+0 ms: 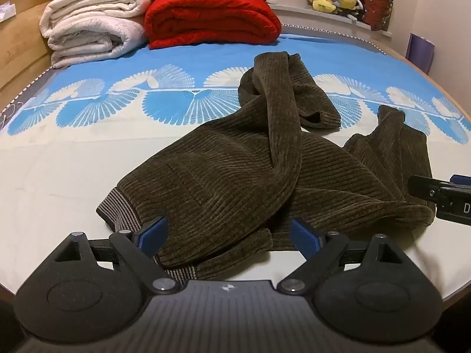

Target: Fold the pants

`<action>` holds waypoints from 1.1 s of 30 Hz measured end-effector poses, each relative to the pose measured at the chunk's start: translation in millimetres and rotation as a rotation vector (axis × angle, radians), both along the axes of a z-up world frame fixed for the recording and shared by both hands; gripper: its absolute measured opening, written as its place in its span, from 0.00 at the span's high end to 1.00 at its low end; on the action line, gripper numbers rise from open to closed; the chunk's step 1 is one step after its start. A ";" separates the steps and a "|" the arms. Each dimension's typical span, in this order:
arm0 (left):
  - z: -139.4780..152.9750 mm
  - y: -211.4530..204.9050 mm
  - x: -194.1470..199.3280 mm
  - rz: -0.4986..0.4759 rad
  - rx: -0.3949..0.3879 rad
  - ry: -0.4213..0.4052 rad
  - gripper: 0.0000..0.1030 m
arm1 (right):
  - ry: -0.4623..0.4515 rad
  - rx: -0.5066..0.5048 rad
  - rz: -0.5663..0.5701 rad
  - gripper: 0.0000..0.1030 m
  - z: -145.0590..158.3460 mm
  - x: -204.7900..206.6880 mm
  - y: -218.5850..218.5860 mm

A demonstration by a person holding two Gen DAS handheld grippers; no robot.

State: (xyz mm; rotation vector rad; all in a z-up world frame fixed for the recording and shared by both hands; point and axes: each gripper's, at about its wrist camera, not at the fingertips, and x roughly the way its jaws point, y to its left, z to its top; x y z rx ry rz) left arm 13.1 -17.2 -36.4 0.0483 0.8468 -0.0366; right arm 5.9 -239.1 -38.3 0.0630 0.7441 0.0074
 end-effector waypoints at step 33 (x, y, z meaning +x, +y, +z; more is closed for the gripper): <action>-0.9 -2.6 -0.3 -0.001 -0.002 0.008 0.10 | -0.001 0.002 -0.001 0.15 -1.2 -0.2 2.4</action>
